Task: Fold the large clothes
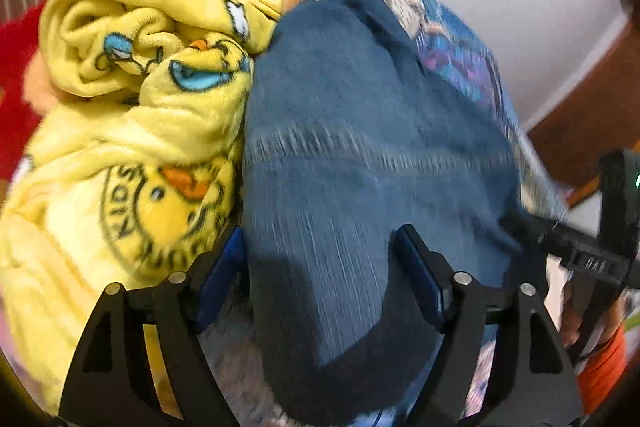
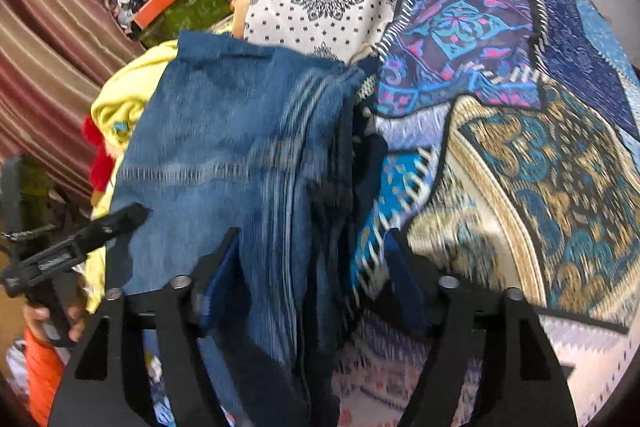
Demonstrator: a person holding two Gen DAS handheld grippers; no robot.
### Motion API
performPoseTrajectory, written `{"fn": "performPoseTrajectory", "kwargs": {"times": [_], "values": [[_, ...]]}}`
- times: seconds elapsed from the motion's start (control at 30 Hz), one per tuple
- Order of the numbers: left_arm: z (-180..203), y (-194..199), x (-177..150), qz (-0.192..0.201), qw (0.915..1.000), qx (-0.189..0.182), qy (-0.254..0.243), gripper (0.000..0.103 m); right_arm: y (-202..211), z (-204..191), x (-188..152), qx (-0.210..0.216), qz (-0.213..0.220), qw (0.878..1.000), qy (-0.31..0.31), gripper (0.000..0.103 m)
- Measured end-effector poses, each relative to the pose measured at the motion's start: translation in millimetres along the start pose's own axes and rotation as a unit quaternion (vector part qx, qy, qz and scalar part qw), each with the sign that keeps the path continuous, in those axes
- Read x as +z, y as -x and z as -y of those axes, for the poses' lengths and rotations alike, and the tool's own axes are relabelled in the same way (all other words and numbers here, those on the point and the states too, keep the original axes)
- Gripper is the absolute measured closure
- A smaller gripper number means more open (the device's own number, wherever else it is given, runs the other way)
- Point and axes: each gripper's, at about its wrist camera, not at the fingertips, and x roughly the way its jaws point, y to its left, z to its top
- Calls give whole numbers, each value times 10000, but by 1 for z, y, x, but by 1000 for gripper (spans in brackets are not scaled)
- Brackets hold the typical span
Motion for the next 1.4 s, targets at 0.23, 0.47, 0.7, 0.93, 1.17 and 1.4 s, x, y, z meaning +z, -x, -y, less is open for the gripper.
{"fn": "performPoseTrajectory", "kwargs": {"times": [0.23, 0.47, 0.7, 0.93, 1.17, 1.4], "values": [[31, 36, -62, -217, 9938, 624, -894, 24, 10, -6, -36, -68, -423, 9991, 69, 24], [51, 110, -80, 280, 9923, 799, -908, 24, 80, -35, -59, -44, 58, 9987, 498, 24], [103, 220, -81, 1746, 9760, 723, -1084, 24, 195, -80, -70, 250, 1474, 9853, 823, 24], [161, 326, -119, 3298, 9325, 531, -1375, 24, 300, -119, -108, 440, 2973, 9484, 1009, 24], [197, 373, -178, 4260, 8898, 672, -1496, 24, 348, -149, -157, 340, 3853, 9140, 1226, 24], [200, 376, -217, 4436, 8819, 847, -1351, 10, 344, -143, -178, 271, 3981, 9124, 913, 20]]}}
